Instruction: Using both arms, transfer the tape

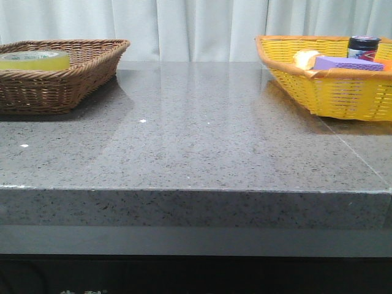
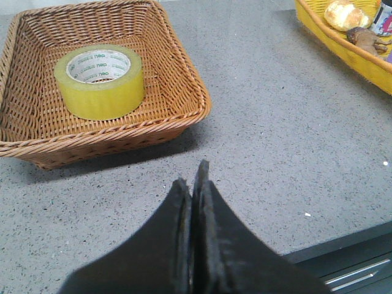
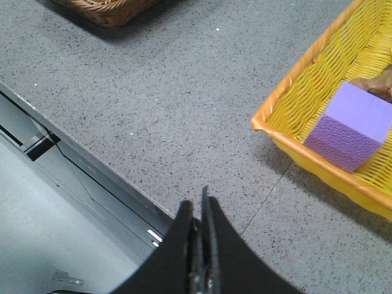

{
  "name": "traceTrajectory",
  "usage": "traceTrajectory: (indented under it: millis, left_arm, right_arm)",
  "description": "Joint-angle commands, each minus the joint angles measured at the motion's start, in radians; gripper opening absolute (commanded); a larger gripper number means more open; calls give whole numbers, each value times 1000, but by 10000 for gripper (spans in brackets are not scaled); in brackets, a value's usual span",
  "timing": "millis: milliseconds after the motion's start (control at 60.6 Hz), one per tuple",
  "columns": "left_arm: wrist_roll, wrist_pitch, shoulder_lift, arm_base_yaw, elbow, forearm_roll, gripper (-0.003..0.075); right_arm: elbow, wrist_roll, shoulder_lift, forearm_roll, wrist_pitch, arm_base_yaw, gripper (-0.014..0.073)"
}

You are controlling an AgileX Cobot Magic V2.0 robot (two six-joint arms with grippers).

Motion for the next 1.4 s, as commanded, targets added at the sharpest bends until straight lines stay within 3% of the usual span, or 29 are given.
traceTrajectory:
  millis: [0, 297, 660, 776, 941, 1172, 1387]
  left_arm:
    - [-11, -75, 4, 1, -28, -26, -20]
    - [-11, -106, -60, 12, 3, -14, -20]
    - [-11, -305, -369, 150, 373, -6, -20]
    - [-124, -404, -407, 145, 475, 30, -20]
    - [-353, -515, -471, 130, 580, 235, -20]
    - [-355, -744, -494, 108, 710, 240, -20]
    - [-341, -760, -494, 83, 707, 242, -20]
  right_arm:
    - [-23, -4, -1, 6, -66, -7, -67]
    - [-23, -4, -1, 6, -65, -7, -67]
    - [-23, -4, -1, 6, -67, -7, -67]
    - [-22, -4, -1, 6, -66, -7, -67]
    - [-22, -4, -1, 6, -66, -7, -67]
    - [-22, -4, -1, 6, -64, -7, -67]
    - [-22, -4, -1, 6, -63, -7, -67]
